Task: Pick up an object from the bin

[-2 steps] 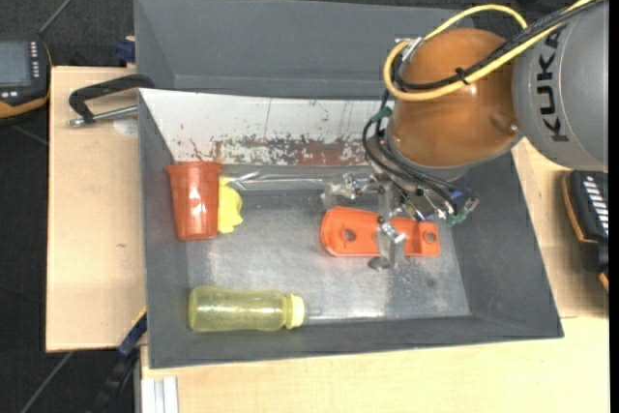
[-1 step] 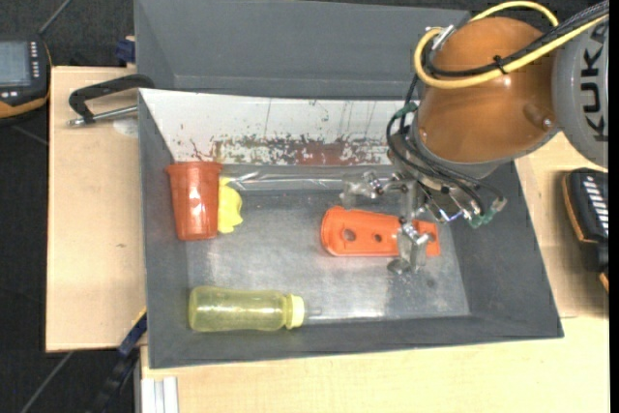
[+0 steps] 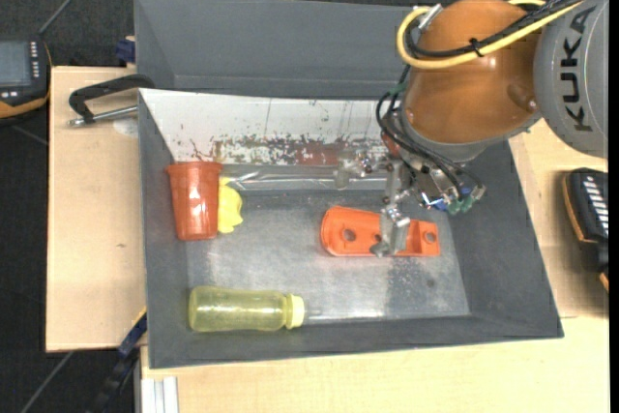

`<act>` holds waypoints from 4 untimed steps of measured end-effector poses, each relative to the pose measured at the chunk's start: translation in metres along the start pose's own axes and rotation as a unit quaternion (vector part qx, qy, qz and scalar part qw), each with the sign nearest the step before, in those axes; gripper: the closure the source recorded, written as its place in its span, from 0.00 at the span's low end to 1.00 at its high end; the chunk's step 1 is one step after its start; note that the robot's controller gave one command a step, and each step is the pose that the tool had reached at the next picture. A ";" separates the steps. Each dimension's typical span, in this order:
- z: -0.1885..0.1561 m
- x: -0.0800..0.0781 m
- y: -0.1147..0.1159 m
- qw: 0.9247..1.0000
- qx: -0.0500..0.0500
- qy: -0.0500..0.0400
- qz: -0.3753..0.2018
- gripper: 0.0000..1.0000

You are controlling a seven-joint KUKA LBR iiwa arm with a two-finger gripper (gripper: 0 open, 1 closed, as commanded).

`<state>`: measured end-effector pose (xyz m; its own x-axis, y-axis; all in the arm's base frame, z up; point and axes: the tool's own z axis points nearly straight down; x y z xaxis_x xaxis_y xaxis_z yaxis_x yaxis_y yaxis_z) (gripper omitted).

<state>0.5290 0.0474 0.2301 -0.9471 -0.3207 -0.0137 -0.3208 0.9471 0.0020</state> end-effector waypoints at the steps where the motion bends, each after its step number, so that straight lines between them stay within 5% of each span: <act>1: 0.026 0.009 -0.008 0.988 -0.002 0.004 -0.152 0.00; 2: 0.036 0.008 -0.011 0.989 -0.002 0.004 -0.150 0.00; 3: 0.047 -0.007 0.000 1.000 -0.001 0.003 -0.011 0.00; 4: 0.059 -0.020 -0.006 0.992 -0.002 0.001 -0.126 0.00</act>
Offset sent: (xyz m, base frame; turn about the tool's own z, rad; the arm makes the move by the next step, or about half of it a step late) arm 0.0040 -0.0060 -0.0404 0.2548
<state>0.5510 0.0482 0.1709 -0.8372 -0.5467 -0.0132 -0.5468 0.8373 0.0021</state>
